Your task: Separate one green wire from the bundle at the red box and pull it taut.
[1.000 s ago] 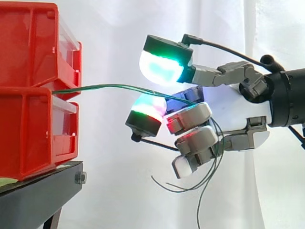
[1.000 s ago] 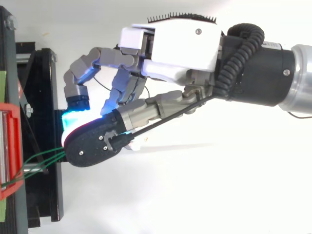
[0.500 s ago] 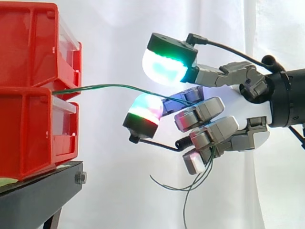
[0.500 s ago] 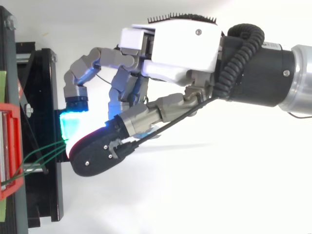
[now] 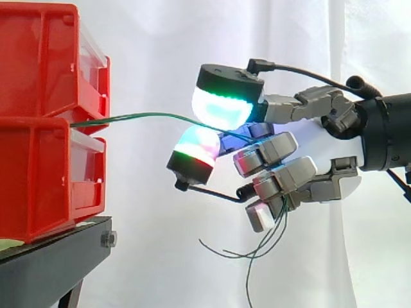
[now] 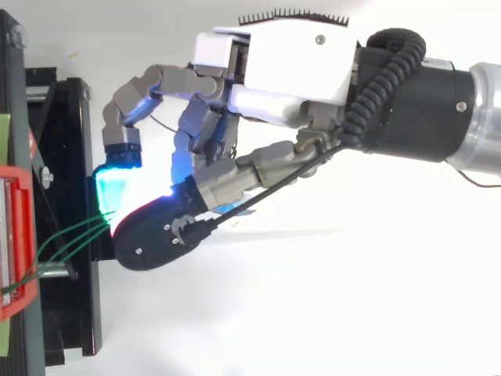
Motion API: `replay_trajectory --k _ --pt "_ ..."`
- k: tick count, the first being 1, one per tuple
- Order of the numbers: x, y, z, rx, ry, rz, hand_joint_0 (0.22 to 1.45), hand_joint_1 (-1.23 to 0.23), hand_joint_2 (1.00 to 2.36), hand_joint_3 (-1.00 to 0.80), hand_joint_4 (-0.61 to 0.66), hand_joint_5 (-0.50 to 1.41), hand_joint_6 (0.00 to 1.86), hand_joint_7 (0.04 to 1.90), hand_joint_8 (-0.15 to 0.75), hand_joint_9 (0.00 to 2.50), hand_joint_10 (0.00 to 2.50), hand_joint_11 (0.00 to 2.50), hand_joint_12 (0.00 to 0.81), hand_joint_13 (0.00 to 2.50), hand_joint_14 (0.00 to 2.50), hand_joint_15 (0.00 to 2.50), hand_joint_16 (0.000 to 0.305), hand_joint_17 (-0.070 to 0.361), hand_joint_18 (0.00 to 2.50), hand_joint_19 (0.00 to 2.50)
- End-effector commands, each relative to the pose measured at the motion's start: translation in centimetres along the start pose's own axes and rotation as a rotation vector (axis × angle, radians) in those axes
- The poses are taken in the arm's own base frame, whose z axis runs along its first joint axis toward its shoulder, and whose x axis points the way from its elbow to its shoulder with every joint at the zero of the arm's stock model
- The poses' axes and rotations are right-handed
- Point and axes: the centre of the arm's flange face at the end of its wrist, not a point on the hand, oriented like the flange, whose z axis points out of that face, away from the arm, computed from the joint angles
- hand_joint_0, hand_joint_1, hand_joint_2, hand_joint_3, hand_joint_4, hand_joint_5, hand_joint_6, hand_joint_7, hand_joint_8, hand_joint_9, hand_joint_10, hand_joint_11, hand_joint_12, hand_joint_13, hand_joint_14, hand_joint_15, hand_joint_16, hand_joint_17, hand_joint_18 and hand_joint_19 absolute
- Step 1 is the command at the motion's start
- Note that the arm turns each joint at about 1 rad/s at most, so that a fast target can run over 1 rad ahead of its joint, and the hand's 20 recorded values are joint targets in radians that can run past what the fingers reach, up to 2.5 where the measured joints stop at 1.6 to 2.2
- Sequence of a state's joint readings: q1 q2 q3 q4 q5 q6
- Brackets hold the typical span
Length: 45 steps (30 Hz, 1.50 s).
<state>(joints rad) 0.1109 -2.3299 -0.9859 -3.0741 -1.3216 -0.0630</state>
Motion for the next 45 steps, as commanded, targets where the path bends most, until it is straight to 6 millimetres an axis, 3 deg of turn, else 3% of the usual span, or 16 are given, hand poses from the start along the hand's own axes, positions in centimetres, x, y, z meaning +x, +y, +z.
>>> replay_trajectory --k 1,3,7,12,15,20,28,32,45 --pt "-0.27 0.02 0.03 -0.001 -0.003 0.001 0.54 -0.64 1.00 -0.50 0.17 -0.21 0.89 0.99 0.304 1.15 0.66 1.58 0.355 1.52 0.04 1.68 0.059 0.134 1.08 0.65" --pt "-0.27 0.09 0.05 -0.002 -0.003 -0.002 0.54 -0.54 1.00 -0.50 0.17 -0.21 0.89 1.00 0.297 1.17 0.64 1.58 0.354 1.52 0.06 1.66 0.060 0.135 1.08 0.65" --pt "-0.27 0.47 0.14 -0.010 -0.004 -0.011 0.56 -0.52 1.00 -0.44 0.17 -0.21 0.88 1.02 0.293 1.18 0.59 1.63 0.346 1.51 0.05 1.67 0.059 0.132 1.06 0.67" --pt "-0.27 0.69 0.19 -0.014 -0.004 -0.016 0.59 -0.68 1.01 -0.29 0.17 -0.21 0.88 1.06 0.283 1.17 0.57 1.66 0.330 1.51 0.03 1.66 0.059 0.132 1.06 0.67" --pt "-0.28 0.88 0.18 -0.017 -0.004 -0.015 0.58 -0.71 1.01 -0.33 0.17 -0.21 0.88 1.05 0.286 1.16 0.57 1.66 0.337 1.51 0.02 1.68 0.059 0.133 1.06 0.66" --pt "-0.04 0.79 0.20 -0.016 -0.002 -0.016 0.57 -0.71 1.01 -0.39 0.17 -0.21 0.89 1.03 0.297 1.16 0.59 1.62 0.339 1.51 0.04 1.66 0.059 0.133 1.07 0.67" --pt "0.19 0.79 0.17 -0.014 0.001 -0.016 0.61 -0.70 1.02 -0.30 0.15 -0.21 0.89 1.04 0.290 1.16 0.60 1.63 0.337 1.52 0.02 1.69 0.058 0.131 1.07 0.65" --pt "0.19 0.79 0.17 -0.014 0.001 -0.016 0.62 -0.77 1.02 -0.24 0.14 -0.21 0.89 1.05 0.288 1.14 0.60 1.65 0.337 1.51 0.01 1.70 0.058 0.131 1.06 0.65" --pt "0.28 0.73 0.15 -0.013 -0.001 -0.017 0.63 -0.80 1.02 -0.19 0.15 -0.22 0.90 1.03 0.288 1.10 0.60 1.63 0.347 1.50 0.00 1.71 0.058 0.130 1.05 0.65"
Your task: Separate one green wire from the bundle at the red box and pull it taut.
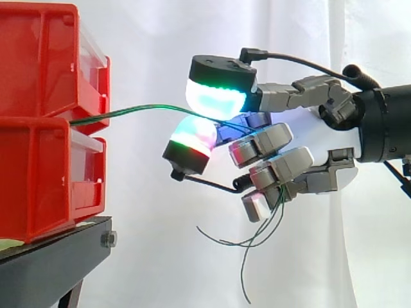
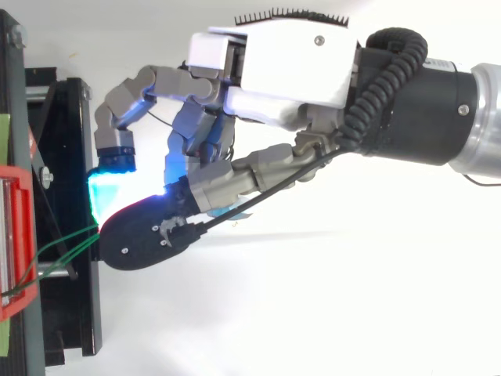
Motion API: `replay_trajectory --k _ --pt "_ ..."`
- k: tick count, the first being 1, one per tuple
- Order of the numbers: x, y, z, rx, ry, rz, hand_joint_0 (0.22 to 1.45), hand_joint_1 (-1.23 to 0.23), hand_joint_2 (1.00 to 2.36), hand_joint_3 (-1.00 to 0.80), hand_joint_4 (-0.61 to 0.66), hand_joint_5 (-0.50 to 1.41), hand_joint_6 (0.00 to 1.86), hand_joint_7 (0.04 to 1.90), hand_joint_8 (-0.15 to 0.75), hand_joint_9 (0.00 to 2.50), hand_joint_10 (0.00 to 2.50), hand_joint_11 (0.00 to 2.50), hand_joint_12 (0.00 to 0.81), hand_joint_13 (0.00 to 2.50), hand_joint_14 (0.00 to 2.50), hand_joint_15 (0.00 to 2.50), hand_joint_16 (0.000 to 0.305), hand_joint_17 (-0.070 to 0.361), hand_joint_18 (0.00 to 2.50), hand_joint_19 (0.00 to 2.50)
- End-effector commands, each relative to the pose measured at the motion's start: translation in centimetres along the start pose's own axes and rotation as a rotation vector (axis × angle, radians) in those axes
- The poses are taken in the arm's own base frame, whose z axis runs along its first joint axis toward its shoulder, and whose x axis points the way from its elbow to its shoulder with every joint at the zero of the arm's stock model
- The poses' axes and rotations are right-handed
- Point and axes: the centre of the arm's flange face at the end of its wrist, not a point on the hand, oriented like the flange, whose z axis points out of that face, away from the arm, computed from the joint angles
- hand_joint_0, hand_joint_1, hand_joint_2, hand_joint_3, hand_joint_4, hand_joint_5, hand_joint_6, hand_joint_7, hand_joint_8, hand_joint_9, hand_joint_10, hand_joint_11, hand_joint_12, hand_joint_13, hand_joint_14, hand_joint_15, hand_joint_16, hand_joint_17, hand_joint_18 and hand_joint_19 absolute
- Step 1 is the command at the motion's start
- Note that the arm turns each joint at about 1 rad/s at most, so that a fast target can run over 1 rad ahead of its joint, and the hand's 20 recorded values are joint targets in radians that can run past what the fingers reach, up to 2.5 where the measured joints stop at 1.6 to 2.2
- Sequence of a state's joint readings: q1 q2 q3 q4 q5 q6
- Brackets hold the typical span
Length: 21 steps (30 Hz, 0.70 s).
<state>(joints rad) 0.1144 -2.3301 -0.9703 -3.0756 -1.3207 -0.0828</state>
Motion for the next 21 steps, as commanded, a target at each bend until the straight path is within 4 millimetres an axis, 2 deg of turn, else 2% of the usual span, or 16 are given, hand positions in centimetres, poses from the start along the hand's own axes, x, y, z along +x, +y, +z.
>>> replay_trajectory --k 1,14,21 --pt "0.02 -0.04 -0.01 0.001 -0.002 -0.002 0.63 -0.81 1.02 -0.18 0.15 -0.22 0.90 1.03 0.285 1.10 0.60 1.63 0.337 1.50 0.00 1.71 0.058 0.130 1.05 0.64" --pt "-0.07 -0.12 -0.09 0.009 -0.009 -0.002 0.64 -0.84 1.02 -0.26 0.18 -0.24 0.88 1.00 0.293 0.99 0.60 1.63 0.340 1.45 0.00 1.69 0.059 0.132 1.00 0.62" --pt "0.05 -0.21 -0.14 0.013 -0.007 -0.004 0.59 -0.83 1.00 -0.46 0.19 -0.24 0.88 0.99 0.299 0.99 0.65 1.59 0.343 1.46 0.03 1.67 0.059 0.132 1.00 0.64"
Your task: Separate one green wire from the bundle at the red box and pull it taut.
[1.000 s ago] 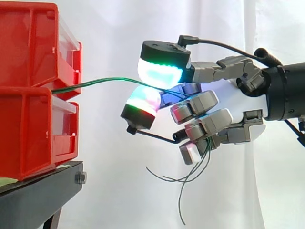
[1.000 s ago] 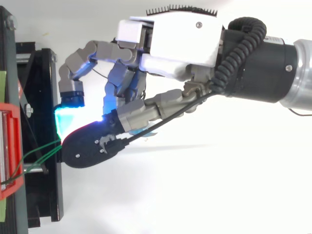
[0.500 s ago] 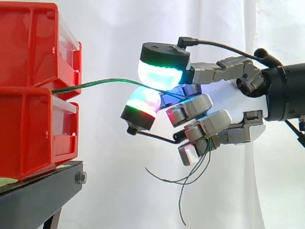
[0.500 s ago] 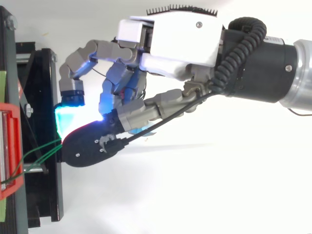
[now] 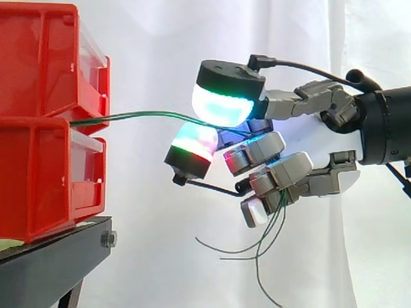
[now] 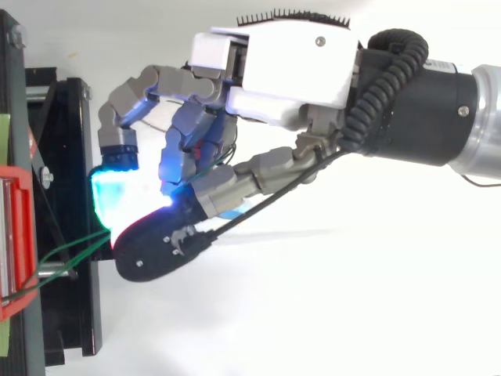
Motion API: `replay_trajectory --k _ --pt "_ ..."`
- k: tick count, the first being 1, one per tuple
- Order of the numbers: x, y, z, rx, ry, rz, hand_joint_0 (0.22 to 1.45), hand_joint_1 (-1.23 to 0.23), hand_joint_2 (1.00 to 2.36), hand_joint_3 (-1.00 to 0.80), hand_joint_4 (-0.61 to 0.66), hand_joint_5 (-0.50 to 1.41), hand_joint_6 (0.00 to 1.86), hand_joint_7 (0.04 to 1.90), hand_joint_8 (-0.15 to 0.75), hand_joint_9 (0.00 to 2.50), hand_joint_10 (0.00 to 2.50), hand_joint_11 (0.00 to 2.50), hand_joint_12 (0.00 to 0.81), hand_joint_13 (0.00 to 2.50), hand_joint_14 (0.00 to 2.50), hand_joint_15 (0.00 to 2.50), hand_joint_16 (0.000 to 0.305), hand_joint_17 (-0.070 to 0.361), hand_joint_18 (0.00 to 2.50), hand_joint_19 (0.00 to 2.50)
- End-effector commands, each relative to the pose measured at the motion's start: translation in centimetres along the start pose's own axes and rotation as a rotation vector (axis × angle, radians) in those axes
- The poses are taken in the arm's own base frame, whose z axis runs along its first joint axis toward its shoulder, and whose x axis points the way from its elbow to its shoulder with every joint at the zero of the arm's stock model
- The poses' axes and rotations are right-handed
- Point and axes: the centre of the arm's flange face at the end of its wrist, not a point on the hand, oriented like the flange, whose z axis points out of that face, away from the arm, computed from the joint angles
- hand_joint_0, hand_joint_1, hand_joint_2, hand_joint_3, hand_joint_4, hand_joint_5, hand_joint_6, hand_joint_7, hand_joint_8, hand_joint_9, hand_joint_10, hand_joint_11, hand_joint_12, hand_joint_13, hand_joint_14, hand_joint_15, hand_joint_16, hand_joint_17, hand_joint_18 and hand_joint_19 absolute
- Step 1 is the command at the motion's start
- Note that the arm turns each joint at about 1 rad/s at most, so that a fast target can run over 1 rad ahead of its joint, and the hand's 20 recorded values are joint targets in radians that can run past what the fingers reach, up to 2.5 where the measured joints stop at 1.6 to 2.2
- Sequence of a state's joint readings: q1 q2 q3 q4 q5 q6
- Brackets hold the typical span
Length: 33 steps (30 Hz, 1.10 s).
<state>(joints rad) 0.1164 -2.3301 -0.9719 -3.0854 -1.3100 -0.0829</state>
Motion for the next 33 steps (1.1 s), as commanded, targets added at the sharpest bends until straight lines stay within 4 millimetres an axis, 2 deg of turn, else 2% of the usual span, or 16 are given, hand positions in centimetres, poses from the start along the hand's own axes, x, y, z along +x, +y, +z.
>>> replay_trajectory --k 1,7,14,18,22,26,29,31,33 --pt "0.02 -0.03 0.00 0.000 0.000 0.000 0.59 -0.82 1.00 -0.48 0.19 -0.24 0.88 0.99 0.302 0.99 0.70 1.59 0.341 1.46 0.07 1.66 0.059 0.133 1.01 0.64" --pt "0.02 -0.03 0.00 0.000 0.000 -0.002 0.57 -0.79 1.00 -0.49 0.20 -0.24 0.88 0.98 0.304 1.00 0.78 1.56 0.345 1.46 0.16 1.63 0.060 0.134 1.02 0.64" --pt "0.08 -0.11 -0.04 0.003 -0.004 -0.003 0.62 -0.75 1.01 -0.34 0.19 -0.23 0.88 0.97 0.298 1.02 0.78 1.57 0.333 1.48 0.16 1.63 0.059 0.132 1.03 0.65" --pt "0.08 -0.11 -0.04 0.003 -0.004 -0.003 0.62 -0.68 1.01 -0.31 0.18 -0.23 0.88 0.97 0.296 1.04 0.78 1.57 0.340 1.48 0.20 1.63 0.059 0.132 1.04 0.66" --pt "0.08 -0.18 -0.06 0.005 -0.004 -0.001 0.60 -0.65 1.01 -0.35 0.19 -0.23 0.88 0.98 0.296 1.06 0.79 1.57 0.336 1.49 0.22 1.62 0.060 0.134 1.05 0.66" --pt "0.08 -0.18 -0.06 0.005 -0.004 -0.001 0.57 -0.70 1.00 -0.48 0.19 -0.22 0.88 0.98 0.304 1.09 0.79 1.57 0.340 1.50 0.23 1.60 0.060 0.135 1.07 0.67" --pt "0.08 -0.15 -0.03 0.002 -0.004 -0.002 0.56 -0.70 1.00 -0.48 0.19 -0.22 0.88 0.99 0.307 1.10 0.79 1.57 0.338 1.51 0.22 1.63 0.060 0.136 1.08 0.66" --pt "0.08 -0.15 -0.03 0.002 -0.004 -0.001 0.57 -0.69 1.01 -0.43 0.19 -0.22 0.88 0.99 0.301 1.11 0.77 1.58 0.339 1.52 0.21 1.63 0.060 0.135 1.08 0.66" --pt "0.08 -0.15 -0.03 0.002 -0.004 -0.001 0.60 -0.68 1.01 -0.31 0.17 -0.21 0.89 1.02 0.293 1.13 0.75 1.60 0.343 1.52 0.20 1.64 0.059 0.133 1.08 0.67"
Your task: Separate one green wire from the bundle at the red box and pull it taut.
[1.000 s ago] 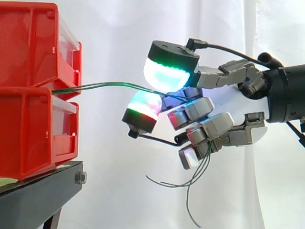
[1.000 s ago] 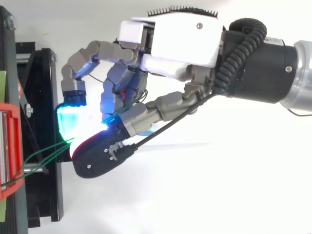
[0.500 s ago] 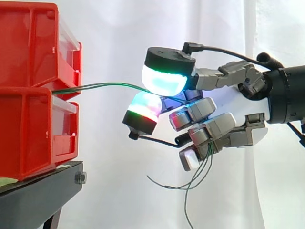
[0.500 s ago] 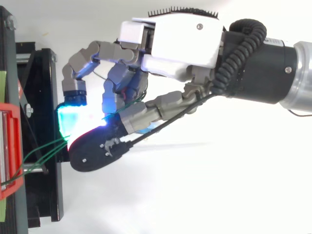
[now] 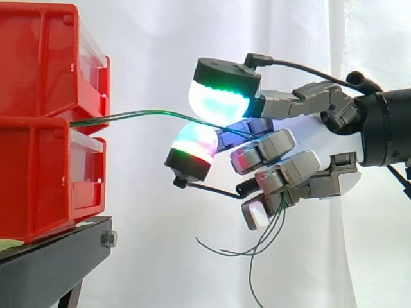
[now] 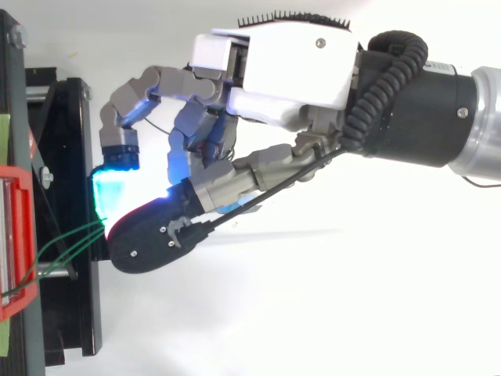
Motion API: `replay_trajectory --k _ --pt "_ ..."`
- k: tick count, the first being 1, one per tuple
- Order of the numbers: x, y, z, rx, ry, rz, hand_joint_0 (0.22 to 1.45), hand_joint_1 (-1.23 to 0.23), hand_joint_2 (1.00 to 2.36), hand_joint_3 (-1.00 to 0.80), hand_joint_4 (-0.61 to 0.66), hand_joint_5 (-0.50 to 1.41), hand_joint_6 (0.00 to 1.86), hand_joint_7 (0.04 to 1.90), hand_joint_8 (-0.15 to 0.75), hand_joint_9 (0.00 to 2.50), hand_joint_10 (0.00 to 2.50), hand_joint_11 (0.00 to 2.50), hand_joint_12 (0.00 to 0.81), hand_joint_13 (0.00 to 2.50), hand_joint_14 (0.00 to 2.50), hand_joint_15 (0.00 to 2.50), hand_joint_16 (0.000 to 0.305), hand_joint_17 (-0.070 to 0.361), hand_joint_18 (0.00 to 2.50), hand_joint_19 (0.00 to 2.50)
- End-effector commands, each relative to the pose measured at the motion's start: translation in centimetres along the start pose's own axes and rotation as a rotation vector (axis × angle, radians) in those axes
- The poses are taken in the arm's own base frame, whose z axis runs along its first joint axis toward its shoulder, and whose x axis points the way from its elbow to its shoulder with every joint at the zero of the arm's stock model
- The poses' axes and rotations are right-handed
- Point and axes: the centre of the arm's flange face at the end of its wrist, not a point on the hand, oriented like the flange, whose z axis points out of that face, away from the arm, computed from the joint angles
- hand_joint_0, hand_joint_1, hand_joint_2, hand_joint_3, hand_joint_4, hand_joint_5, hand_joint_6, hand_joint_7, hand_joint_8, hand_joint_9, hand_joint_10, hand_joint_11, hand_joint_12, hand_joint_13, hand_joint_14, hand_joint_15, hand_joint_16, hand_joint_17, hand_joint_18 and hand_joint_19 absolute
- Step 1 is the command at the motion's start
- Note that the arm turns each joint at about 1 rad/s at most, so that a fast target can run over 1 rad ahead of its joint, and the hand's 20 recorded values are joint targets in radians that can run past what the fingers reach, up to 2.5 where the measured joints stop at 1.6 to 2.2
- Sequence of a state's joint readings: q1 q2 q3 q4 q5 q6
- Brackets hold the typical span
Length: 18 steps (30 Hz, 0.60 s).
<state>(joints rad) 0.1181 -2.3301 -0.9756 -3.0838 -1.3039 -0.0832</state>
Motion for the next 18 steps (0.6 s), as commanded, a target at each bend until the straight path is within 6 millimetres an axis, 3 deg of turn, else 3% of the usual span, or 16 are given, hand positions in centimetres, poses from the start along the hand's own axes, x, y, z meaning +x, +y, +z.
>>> replay_trajectory --k 1,5,9,11,18 --pt "0.12 0.03 0.01 -0.002 0.001 -0.001 0.60 -0.68 1.02 -0.28 0.15 -0.21 0.90 1.02 0.297 1.14 0.74 1.61 0.337 1.52 0.19 1.64 0.059 0.132 1.08 0.68" --pt "0.12 0.00 -0.02 0.001 0.002 -0.002 0.62 -0.74 1.02 -0.21 0.08 -0.21 0.91 1.02 0.296 1.15 0.75 1.63 0.336 1.54 0.14 1.67 0.058 0.130 1.09 0.65" --pt "0.12 0.01 0.00 -0.001 0.001 0.000 0.67 -0.84 1.01 -0.39 0.12 -0.21 0.91 0.99 0.300 1.14 0.75 1.63 0.339 1.55 0.06 1.71 0.056 0.127 1.08 0.62" --pt "0.12 0.01 0.00 -0.001 0.001 0.000 0.67 -0.85 1.00 -0.50 0.14 -0.20 0.91 1.00 0.298 1.20 0.73 1.66 0.341 1.56 0.02 1.75 0.055 0.125 1.08 0.62" --pt "0.12 -0.02 -0.03 0.002 0.002 0.001 0.58 -0.76 1.00 -0.50 0.16 -0.20 0.91 1.01 0.305 1.25 0.76 1.64 0.347 1.58 0.00 1.75 0.056 0.126 1.10 0.64"
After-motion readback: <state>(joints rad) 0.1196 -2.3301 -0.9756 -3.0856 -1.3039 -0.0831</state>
